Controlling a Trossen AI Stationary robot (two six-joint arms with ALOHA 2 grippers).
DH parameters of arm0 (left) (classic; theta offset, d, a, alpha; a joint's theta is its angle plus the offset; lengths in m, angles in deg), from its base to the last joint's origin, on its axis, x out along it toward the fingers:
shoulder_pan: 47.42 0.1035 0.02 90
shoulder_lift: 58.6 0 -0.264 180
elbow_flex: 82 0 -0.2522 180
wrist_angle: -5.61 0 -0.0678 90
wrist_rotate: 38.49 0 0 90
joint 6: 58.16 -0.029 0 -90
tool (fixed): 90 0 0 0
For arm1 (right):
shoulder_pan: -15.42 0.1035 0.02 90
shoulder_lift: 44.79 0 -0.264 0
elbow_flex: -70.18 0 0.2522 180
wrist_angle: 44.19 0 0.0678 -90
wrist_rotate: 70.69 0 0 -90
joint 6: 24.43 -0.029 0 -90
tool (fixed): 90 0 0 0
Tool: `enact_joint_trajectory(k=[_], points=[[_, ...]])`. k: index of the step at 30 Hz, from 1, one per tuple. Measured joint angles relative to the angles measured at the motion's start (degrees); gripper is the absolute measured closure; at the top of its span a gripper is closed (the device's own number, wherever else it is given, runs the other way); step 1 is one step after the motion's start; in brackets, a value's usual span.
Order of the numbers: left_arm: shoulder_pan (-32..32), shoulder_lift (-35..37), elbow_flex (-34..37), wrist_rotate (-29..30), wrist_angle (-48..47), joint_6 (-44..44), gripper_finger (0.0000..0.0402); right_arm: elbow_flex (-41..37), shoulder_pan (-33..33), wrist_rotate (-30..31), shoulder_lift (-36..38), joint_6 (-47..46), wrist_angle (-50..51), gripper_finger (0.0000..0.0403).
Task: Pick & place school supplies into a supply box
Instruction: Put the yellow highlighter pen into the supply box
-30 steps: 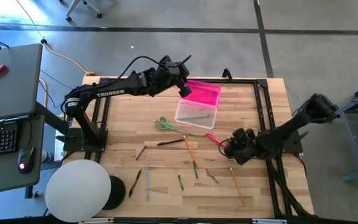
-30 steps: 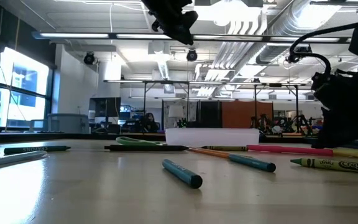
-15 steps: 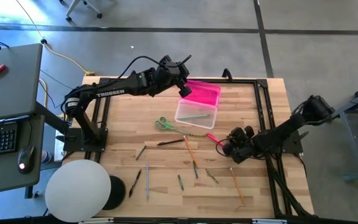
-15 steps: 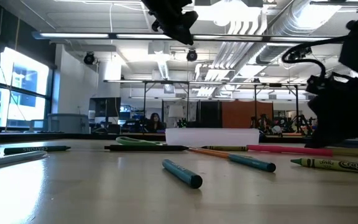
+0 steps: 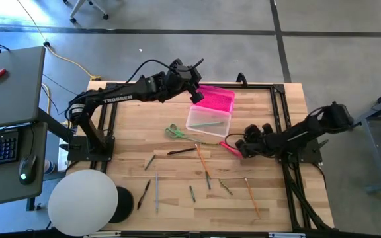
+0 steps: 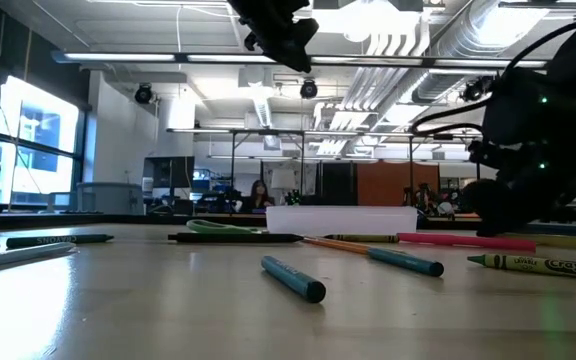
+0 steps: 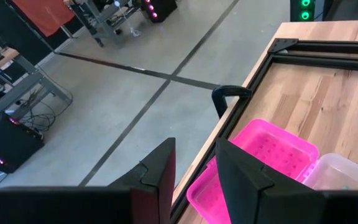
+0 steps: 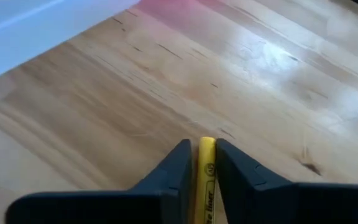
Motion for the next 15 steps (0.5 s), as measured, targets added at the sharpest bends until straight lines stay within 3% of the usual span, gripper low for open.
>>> enact_joint_trajectory(k=[8,15], points=[[0.0,0.0,0.0,0.0,0.0,0.0,0.0254,-2.1,-1.0,-1.3,0.1,-1.4,-4.1,0.0293],[0.0,0.0,0.0,0.0,0.0,0.0,0.0254,-9.0,0.8,2.4,0.1,-3.1,-16.4,0.0298]])
